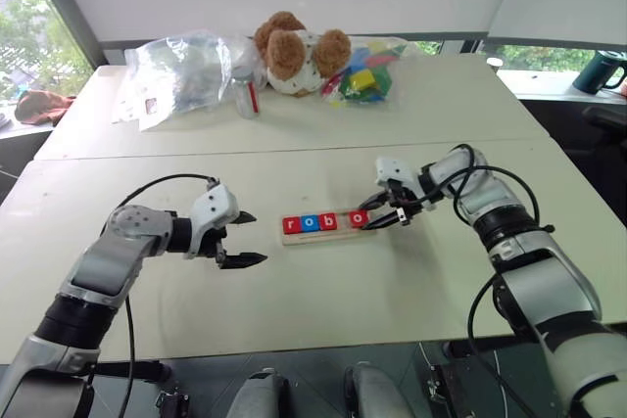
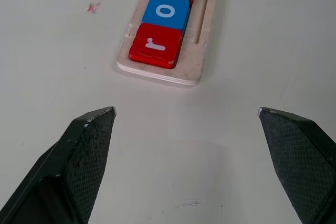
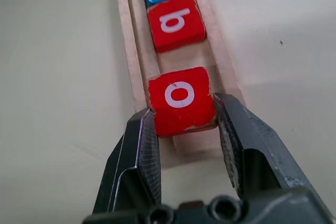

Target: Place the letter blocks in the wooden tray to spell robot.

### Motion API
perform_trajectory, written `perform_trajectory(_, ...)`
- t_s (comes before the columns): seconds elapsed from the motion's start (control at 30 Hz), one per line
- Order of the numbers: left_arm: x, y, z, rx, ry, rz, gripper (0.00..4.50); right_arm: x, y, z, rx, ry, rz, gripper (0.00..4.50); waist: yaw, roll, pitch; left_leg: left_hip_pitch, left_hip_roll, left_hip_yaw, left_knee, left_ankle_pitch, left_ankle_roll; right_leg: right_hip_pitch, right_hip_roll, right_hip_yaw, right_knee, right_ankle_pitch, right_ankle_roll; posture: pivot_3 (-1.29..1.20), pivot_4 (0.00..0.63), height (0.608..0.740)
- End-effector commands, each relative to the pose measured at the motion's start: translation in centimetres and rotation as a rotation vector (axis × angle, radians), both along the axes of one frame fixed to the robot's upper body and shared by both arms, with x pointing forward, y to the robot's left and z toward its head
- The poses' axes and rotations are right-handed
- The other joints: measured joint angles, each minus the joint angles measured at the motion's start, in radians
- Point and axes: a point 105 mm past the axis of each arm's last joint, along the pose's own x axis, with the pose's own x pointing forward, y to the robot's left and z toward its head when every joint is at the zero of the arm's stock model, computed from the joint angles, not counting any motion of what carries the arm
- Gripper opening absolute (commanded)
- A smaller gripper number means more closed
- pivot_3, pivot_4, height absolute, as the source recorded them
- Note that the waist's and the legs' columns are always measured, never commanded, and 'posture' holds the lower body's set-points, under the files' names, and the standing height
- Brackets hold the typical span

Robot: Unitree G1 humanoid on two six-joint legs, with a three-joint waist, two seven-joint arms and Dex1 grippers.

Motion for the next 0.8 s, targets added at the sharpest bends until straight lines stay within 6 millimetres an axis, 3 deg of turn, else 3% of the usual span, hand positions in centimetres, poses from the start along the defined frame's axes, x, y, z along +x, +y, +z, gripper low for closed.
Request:
perform_trajectory(0.03, 0.0, -0.3, 0.8, -0.010, -0.037, -0.010, 4.50, 0.6, 0.7, 1.1, 0.006, -0.051, 0.015, 1.14, 0.001, 0.000, 0.000, 0.000, 0.000, 0.000, 0.000, 0.000, 0.000, 0.000, 0.000, 0.000, 0.000, 0.000, 0.000, 0.00, 0.150, 0.740)
perform_trajectory(0.33, -0.2, -0.8, 0.7, -0.023, -0.038, -0.014, 4.50, 1.3, 1.9, 0.8, 0.004, -0.085, 0.015, 1.14, 0.000, 0.000, 0.000, 0.000, 0.000, 0.000, 0.000, 0.000, 0.000, 0.000, 0.000, 0.000, 0.000, 0.000, 0.000, 0.00, 0.150, 0.740)
perform_trajectory(0.8, -0.2, -0.7, 0.4, -0.027, -0.035, -0.004, 4.50, 0.5, 3.1, 0.8, 0.033, -0.035, 0.072, 1.14, -0.001, 0.000, 0.000, 0.000, 0.000, 0.000, 0.000, 0.000, -0.001, 0.000, 0.000, 0.000, 0.000, 0.000, 0.000, 0.00, 0.150, 0.740)
